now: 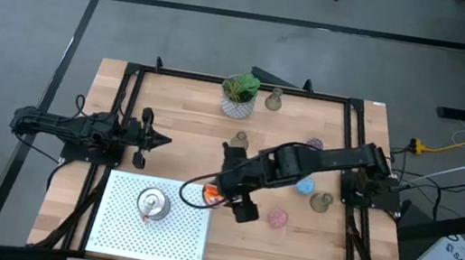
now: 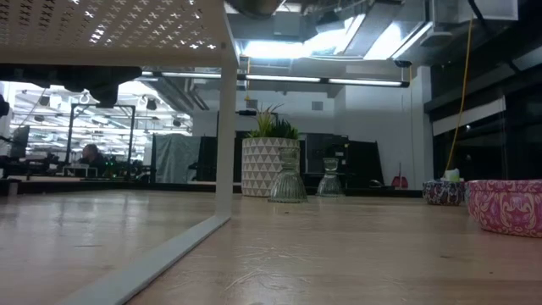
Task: Pick & Place candle stick holders
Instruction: Put the silver scented candle on the shelf
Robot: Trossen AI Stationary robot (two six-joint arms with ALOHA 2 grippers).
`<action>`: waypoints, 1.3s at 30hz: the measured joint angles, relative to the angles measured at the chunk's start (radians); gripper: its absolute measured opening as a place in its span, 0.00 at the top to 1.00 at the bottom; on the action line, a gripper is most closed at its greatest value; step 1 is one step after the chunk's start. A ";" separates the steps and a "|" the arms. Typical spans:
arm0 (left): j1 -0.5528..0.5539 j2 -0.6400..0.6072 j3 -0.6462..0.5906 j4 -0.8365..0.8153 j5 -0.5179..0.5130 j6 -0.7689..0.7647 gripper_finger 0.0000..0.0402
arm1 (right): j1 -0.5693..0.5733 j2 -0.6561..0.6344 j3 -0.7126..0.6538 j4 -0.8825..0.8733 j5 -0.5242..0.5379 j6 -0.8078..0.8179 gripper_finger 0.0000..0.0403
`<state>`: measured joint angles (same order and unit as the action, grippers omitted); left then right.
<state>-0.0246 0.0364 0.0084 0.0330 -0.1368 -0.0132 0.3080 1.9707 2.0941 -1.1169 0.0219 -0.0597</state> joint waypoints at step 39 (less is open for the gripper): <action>0.000 0.014 0.000 0.001 0.000 0.000 0.99 | 0.023 0.123 0.010 0.203 -0.026 -0.062 0.11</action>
<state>-0.0242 0.0509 0.0082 0.0338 -0.1371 -0.0132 0.3313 2.0933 2.1040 -0.9142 -0.0036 -0.1215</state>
